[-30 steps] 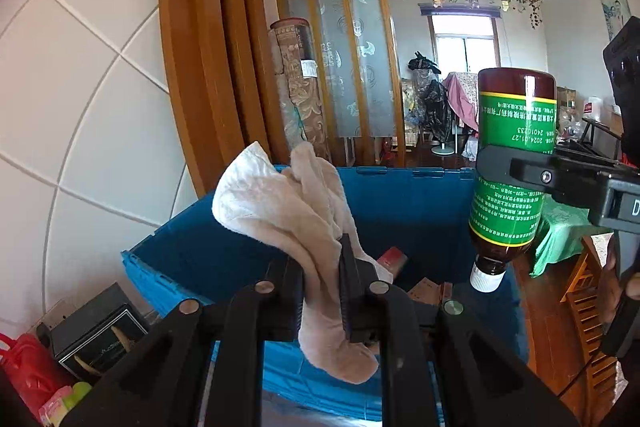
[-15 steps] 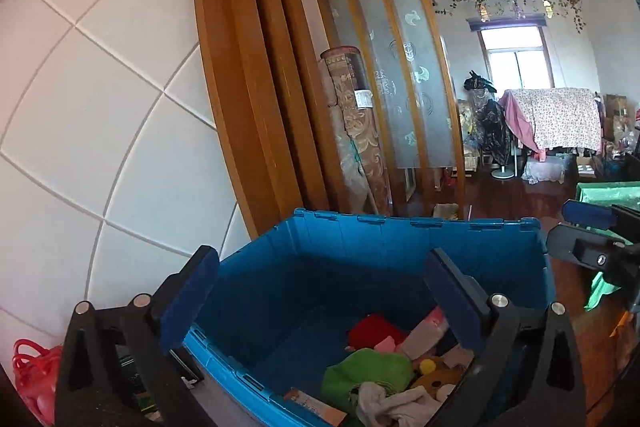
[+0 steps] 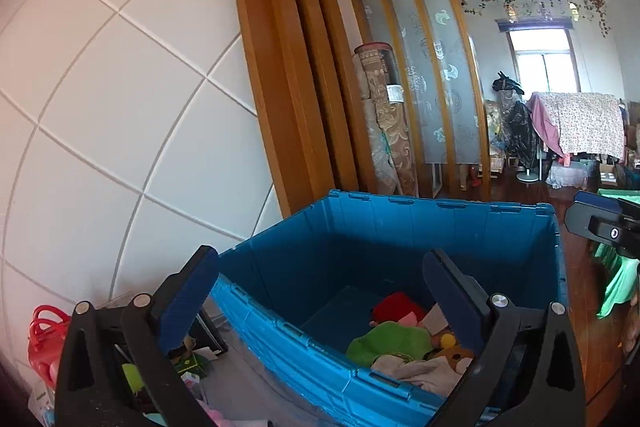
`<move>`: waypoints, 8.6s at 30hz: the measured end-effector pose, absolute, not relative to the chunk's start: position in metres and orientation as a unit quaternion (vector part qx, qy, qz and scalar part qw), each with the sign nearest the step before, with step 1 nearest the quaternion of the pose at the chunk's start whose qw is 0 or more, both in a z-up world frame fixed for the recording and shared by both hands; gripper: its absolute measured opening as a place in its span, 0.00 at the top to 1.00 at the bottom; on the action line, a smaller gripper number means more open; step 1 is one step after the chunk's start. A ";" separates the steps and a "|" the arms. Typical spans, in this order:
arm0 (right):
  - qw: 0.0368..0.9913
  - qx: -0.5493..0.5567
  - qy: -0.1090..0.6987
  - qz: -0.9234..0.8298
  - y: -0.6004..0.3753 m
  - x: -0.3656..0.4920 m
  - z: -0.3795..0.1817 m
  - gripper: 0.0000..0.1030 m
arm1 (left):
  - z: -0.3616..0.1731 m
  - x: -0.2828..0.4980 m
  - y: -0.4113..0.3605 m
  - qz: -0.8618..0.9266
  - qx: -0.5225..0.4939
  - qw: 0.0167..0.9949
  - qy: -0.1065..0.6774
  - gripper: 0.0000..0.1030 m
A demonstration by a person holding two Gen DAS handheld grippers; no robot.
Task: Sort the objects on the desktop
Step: 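Return both tools to the pile, then grasp the grey plush toy with the left tool while the right tool grasps the white bottle, then carry the grey plush and white bottle into the blue crate and open both tools, then return both tools to the pile, then grasp the blue plastic hanger with the left tool while the right tool grasps the red box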
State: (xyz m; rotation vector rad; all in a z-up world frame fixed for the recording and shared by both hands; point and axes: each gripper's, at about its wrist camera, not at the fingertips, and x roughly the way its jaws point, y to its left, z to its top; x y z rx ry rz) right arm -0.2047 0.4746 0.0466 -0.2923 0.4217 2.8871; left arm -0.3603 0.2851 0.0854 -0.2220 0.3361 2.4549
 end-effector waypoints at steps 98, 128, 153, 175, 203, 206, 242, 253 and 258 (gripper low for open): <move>-0.085 -0.269 0.014 0.959 0.153 -0.271 -0.049 0.56 | -0.044 -0.341 0.021 0.902 -0.250 0.340 0.091 0.60; 0.126 -0.123 0.110 0.978 0.461 -0.199 0.077 0.56 | 0.097 -0.347 0.374 0.917 -0.090 0.345 0.180 0.59; 0.145 -0.094 0.141 0.975 0.510 -0.205 0.082 0.04 | 0.103 -0.353 0.378 0.944 -0.076 0.258 0.190 0.01; 0.070 -0.065 0.111 0.989 0.448 -0.178 0.087 0.00 | 0.081 -0.317 0.270 0.974 -0.082 0.185 0.106 0.01; -0.106 -0.182 0.032 0.977 0.163 -0.319 -0.004 0.00 | -0.114 -0.322 -0.071 0.956 -0.281 0.016 0.078 0.01; -0.116 -0.214 0.033 0.969 0.127 -0.338 -0.030 0.00 | -0.157 -0.323 -0.101 0.939 -0.338 0.018 0.055 0.01; -0.147 -0.434 0.050 0.887 0.037 -0.532 -0.245 0.65 | -0.284 -0.356 -0.122 0.845 -0.521 0.107 -0.048 0.68; -0.170 -0.393 0.039 0.903 0.029 -0.499 -0.206 0.76 | -0.256 -0.337 -0.153 0.858 -0.491 0.138 -0.057 0.68; -0.167 -0.359 0.054 0.917 0.040 -0.482 -0.167 0.76 | -0.222 -0.335 -0.156 0.869 -0.469 0.149 -0.044 0.68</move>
